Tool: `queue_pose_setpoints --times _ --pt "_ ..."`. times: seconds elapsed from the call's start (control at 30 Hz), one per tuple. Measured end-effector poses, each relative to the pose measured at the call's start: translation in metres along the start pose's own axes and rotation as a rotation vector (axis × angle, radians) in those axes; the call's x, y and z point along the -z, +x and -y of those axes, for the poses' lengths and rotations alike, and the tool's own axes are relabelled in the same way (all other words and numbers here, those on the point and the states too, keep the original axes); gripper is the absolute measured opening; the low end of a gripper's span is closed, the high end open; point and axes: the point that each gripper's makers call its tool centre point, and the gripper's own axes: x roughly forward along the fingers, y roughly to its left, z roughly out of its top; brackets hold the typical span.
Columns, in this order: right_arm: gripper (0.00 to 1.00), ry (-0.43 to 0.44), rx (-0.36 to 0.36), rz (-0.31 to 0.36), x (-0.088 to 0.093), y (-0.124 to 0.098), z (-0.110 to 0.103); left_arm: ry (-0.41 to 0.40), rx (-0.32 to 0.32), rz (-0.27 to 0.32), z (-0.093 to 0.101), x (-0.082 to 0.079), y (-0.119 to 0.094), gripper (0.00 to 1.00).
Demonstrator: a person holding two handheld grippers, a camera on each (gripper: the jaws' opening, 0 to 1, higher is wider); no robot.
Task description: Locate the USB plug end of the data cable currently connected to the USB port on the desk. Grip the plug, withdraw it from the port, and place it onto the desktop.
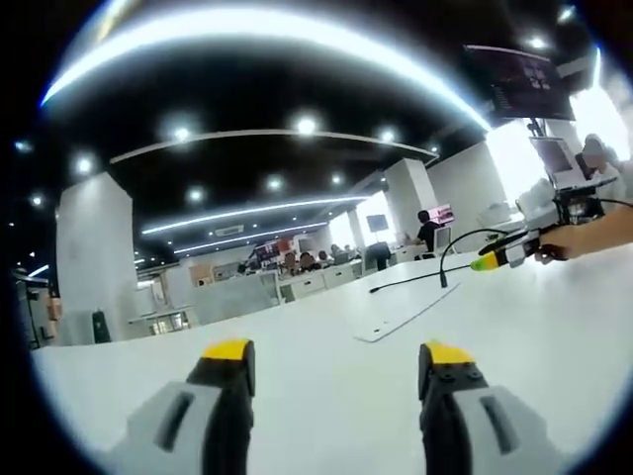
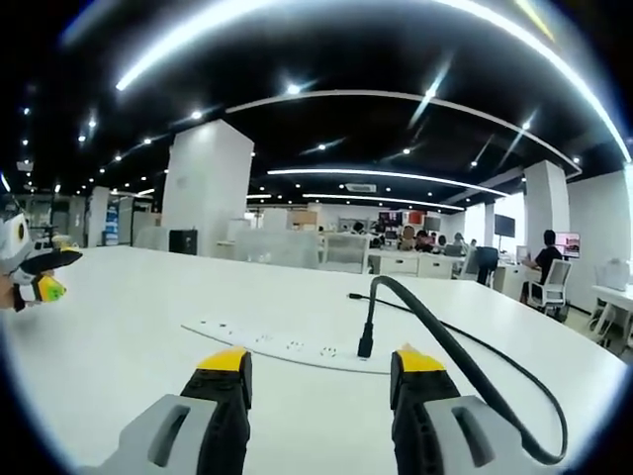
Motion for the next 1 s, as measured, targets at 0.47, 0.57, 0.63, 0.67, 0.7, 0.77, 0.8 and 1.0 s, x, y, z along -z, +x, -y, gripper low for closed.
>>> queue_pose_setpoints --times 0.47,0.57,0.63,0.67,0.7,0.77,0.8,1.0 --pt "0.54 -0.006 0.009 -0.008 -0.002 0.021 0.014 -0.009 0.037 0.005 0.014 0.012 0.035 0.66" --pt "0.54 -0.015 0.005 -0.006 -0.003 0.026 0.014 -0.018 0.046 0.008 0.016 0.012 0.042 0.66" --pt "0.54 -0.017 0.006 -0.006 -0.003 0.029 0.015 -0.022 0.050 0.010 0.017 0.012 0.046 0.66" --pt "0.54 -0.018 0.006 -0.006 -0.002 0.032 0.016 -0.023 0.053 0.015 0.018 0.012 0.048 0.66" --pt "0.54 -0.018 0.006 -0.006 -0.002 0.032 0.016 -0.023 0.054 0.016 0.018 0.012 0.049 0.66" --pt "0.54 -0.017 0.006 -0.006 -0.002 0.033 0.016 -0.023 0.054 0.017 0.018 0.012 0.050 0.66" --pt "0.54 -0.015 0.006 -0.007 -0.001 0.034 0.016 -0.023 0.056 0.019 0.019 0.012 0.051 0.66" --pt "0.53 -0.016 0.009 0.004 0.000 0.044 0.020 -0.020 0.103 0.042 0.033 0.009 0.067 0.66"
